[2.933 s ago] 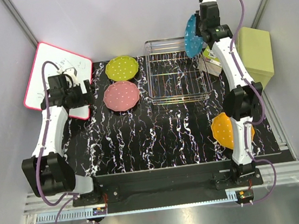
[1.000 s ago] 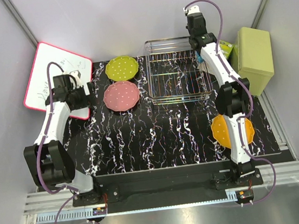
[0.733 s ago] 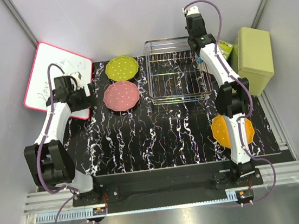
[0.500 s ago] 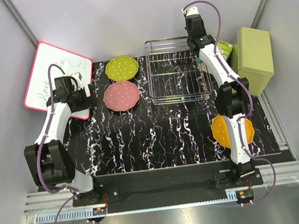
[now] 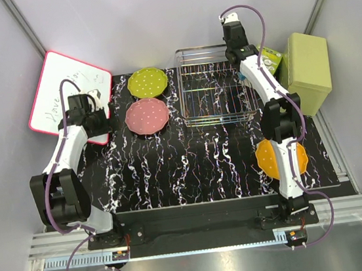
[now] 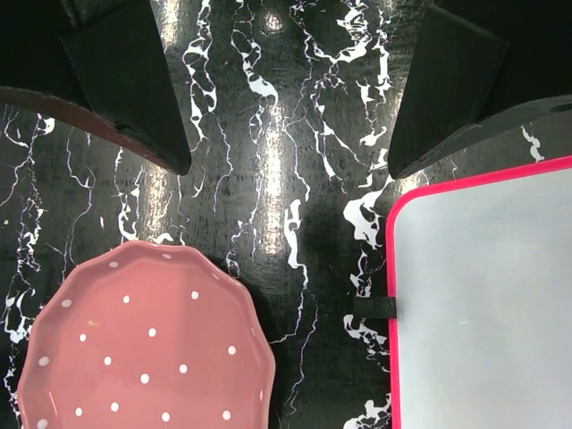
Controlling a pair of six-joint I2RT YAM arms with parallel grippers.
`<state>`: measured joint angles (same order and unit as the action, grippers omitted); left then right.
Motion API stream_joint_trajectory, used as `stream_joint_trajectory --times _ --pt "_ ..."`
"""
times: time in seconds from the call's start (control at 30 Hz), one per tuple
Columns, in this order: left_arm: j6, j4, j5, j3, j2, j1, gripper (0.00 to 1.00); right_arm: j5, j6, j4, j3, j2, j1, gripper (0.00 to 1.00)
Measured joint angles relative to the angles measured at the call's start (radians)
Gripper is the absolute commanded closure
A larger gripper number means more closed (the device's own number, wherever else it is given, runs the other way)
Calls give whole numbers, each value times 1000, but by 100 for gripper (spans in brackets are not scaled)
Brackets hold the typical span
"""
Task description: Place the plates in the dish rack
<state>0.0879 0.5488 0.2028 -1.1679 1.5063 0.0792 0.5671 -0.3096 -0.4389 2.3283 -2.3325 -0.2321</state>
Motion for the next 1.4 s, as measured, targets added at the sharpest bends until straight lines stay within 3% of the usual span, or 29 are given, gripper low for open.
stream_joint_trajectory --times 0.17,0.2,0.23,0.6,0.77,1.0,1.1,1.23,1.27,1.3,1.37,1.4 --pt "10 -6 7 0 0 0 1 0 -2 7 -9 0 -2 98" --pt "11 -6 7 0 0 0 1 1 -2 8 -11 0 -2 74" --pt "11 -6 8 0 0 0 1 2 -2 10 -13 0 -3 64" --pt "9 -7 8 2 0 0 1 41 -11 0 -66 0 -3 58" --pt "10 -9 11 5 0 -1 1 46 -13 5 -66 0 -2 42" --pt "-26 -30 34 4 6 -6 1 52 -40 -11 -64 37 -1 33" --pt "-36 -24 72 -60 86 -27 4 47 -42 -35 -64 97 -1 32" --pt "-22 -21 104 -286 333 -54 21 -43 -2 -50 -127 267 -1 31" --pt "-16 -21 108 -343 393 -57 30 -87 13 -56 -154 320 -2 30" --pt "-11 -21 111 -389 446 -58 55 -131 28 -61 -178 371 -3 30" --pt "0 -16 121 -455 526 -58 80 -214 56 -76 -210 452 -10 32" --pt "-4 -10 129 -477 553 -58 100 -270 71 -82 -232 490 -16 33"
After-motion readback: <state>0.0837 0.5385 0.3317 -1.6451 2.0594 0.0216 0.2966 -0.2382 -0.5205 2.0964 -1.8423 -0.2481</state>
